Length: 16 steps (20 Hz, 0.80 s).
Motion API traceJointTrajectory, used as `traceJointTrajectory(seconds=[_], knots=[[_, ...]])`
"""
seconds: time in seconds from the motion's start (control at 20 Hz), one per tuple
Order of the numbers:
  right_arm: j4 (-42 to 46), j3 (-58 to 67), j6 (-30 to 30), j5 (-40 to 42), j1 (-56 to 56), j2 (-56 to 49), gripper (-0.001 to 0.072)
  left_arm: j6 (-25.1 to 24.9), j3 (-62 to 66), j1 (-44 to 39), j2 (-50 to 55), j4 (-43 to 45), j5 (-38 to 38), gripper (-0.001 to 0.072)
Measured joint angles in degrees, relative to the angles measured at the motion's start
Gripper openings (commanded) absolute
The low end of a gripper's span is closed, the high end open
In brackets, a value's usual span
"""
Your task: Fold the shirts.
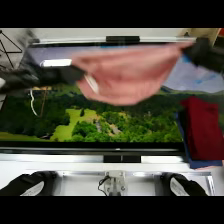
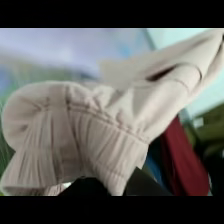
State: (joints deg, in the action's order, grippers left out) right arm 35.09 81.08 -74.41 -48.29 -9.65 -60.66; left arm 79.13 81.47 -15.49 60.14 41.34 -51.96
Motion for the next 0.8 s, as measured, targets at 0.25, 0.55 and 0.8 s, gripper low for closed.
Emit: traceJointTrajectory(seconds=[0.25, 0.55, 0.8], knots=[[0.3, 2.3, 5.6, 8.2, 6.9, -1.5, 0.0047, -4.1, 8.9, 4.7, 0.2, 2.0, -2.2, 0.0033], [25.4, -0.4, -6.4, -11.0, 9.2, -11.5, 0.0048, -4.7, -8.5, 1.3, 1.9, 7.2, -7.5, 0.0033], [41.3, -7.4, -13.7, -19.5, 9.4, -18.7, 0.0118, -1.7, -28.9, -14.8, 3.1, 4.7, 3.6, 0.0053]])
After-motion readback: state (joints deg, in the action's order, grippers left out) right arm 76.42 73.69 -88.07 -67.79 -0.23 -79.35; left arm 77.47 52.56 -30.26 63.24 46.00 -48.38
